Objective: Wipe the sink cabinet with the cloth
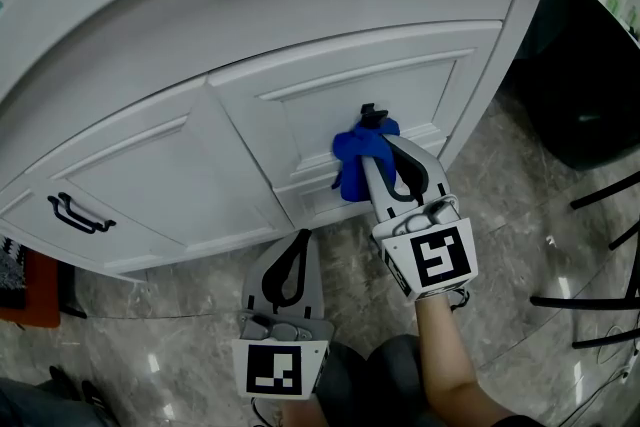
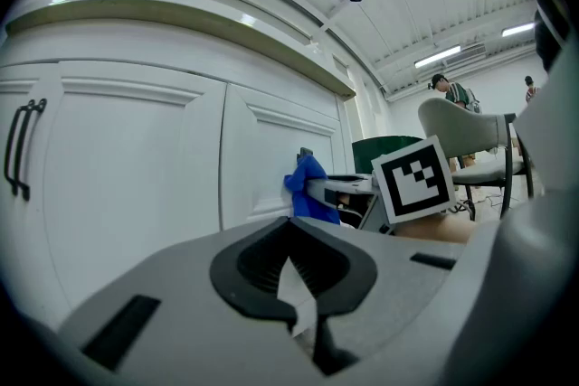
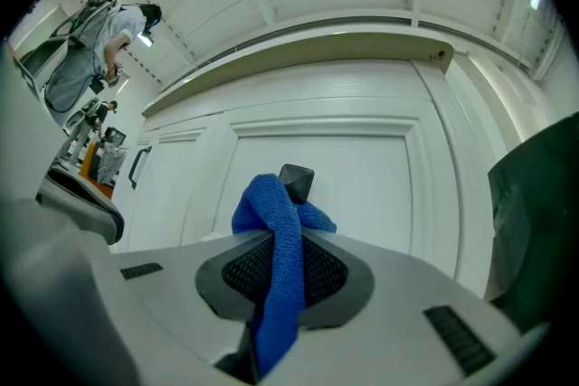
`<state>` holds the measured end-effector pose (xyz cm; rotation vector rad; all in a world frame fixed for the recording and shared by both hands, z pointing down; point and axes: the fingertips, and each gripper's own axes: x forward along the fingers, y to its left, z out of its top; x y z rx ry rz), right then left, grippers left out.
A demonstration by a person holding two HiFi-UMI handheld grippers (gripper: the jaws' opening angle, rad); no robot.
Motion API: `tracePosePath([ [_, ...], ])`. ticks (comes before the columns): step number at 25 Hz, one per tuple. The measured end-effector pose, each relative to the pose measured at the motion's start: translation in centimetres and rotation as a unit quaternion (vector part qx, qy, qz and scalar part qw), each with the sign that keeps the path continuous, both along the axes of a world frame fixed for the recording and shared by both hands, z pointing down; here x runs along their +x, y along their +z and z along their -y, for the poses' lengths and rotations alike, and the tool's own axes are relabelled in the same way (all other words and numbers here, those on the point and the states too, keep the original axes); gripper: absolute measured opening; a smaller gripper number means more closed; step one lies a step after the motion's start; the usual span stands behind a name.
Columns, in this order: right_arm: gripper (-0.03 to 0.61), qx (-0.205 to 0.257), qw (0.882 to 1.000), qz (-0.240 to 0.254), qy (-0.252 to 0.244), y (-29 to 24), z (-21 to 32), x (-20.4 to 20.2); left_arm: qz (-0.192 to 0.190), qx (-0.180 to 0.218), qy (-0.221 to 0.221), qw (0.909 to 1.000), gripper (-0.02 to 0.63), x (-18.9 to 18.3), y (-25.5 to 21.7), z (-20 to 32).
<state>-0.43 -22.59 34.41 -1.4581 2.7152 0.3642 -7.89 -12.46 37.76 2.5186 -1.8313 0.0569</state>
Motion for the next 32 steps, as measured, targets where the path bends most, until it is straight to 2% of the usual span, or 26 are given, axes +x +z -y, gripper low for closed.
tracePosePath([
  [6, 0.057, -0.007, 0.999, 0.028, 0.017, 0.2, 0.6, 2.0, 0.0, -0.001, 0.005, 1.0, 0.005, -0.1, 0.2, 0.1],
  [13, 0.057, -0.007, 0.998, 0.036, 0.045, 0.3, 1.5, 5.1, -0.005, -0.003, 0.011, 0.9999, 0.005, 0.3, 0.2, 0.1],
  [20, 0.058, -0.002, 0.997, 0.029, 0.066, 0.3, 2.3, 7.8, -0.007, 0.0, 0.017, 0.9998, 0.005, 1.0, 0.1, 0.2],
  [24, 0.058, 0.016, 0.996, -0.001, 0.088, 0.4, 2.4, 9.1, -0.005, 0.0, 0.019, 0.9998, 0.005, 1.3, 0.0, 0.1],
  [32, 0.058, 0.01, 0.993, 0.016, 0.115, 1.4, 2.7, 11.6, -0.007, -0.004, 0.023, 0.9997, 0.005, 1.5, 0.2, 0.1],
])
